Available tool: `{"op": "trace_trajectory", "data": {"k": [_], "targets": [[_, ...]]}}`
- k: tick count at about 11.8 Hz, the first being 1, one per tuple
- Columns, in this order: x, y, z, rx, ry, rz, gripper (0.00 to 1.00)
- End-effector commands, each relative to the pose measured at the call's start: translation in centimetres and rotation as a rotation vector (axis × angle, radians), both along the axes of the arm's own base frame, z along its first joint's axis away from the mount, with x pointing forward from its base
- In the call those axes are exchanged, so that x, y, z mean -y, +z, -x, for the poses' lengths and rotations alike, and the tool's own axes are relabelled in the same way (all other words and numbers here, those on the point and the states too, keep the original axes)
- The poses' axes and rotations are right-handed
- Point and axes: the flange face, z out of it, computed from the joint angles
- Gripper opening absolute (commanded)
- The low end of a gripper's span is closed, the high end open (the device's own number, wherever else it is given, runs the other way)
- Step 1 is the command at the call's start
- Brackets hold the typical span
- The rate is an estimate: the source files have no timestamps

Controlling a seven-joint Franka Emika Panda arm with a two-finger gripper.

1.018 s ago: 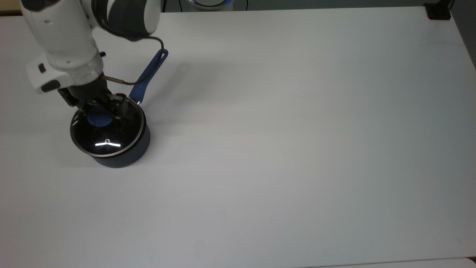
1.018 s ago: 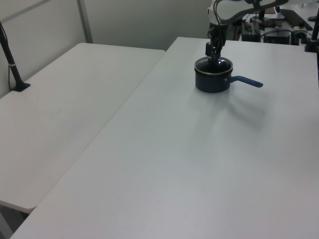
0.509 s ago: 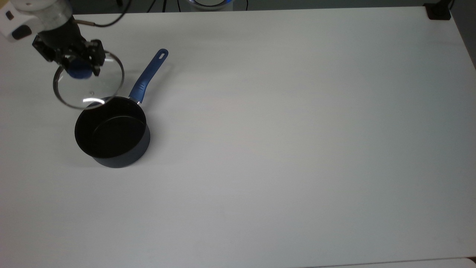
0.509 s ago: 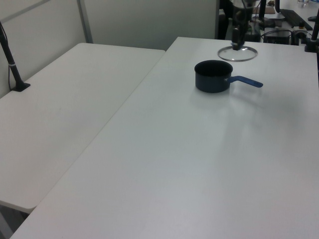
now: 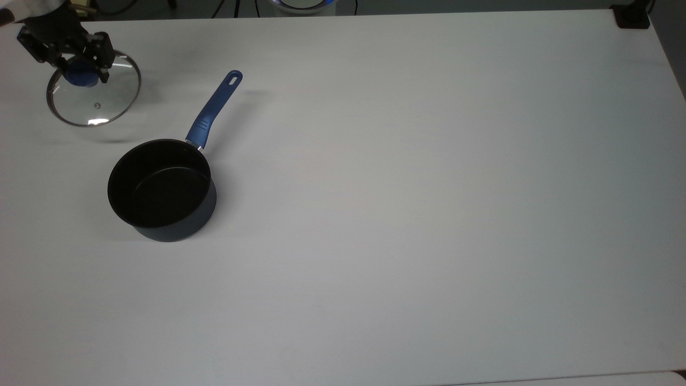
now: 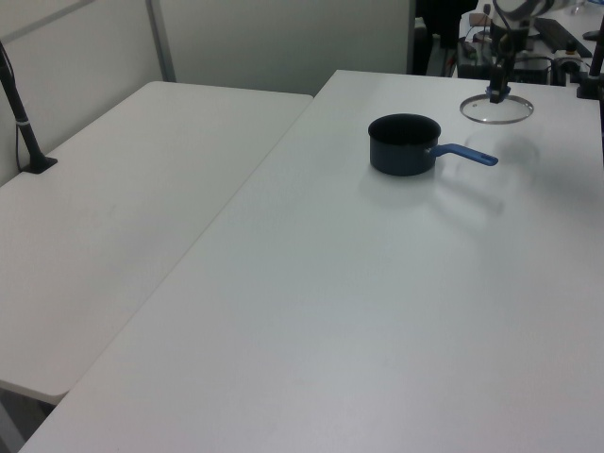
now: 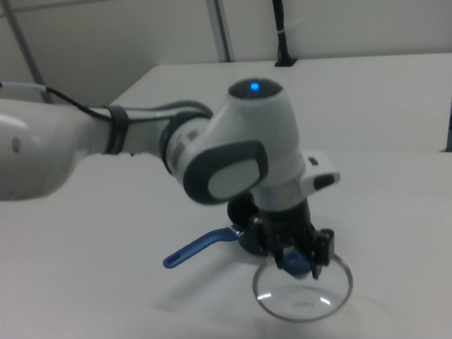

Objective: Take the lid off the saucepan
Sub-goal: 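Lower the glass lid onto the table beside the saucepan and release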

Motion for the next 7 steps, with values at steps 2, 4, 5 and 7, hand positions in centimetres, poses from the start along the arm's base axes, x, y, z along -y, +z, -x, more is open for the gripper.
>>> {"op": "trace_trajectory", "data": {"k": [2,4,5,7], "targets": [[-0.1,-5.7,-0.6,-0.002,0.027,0.027,0.27],[-0.5,-7.4,-1.3,-0.011,0.033,0.036,0.28],[-0.7,-7.7,-1.6,-0.009,0.033,0.039,0.30],[-0.8,-8.6,-1.8,-0.021,0.035,0.037,0.66]]}}
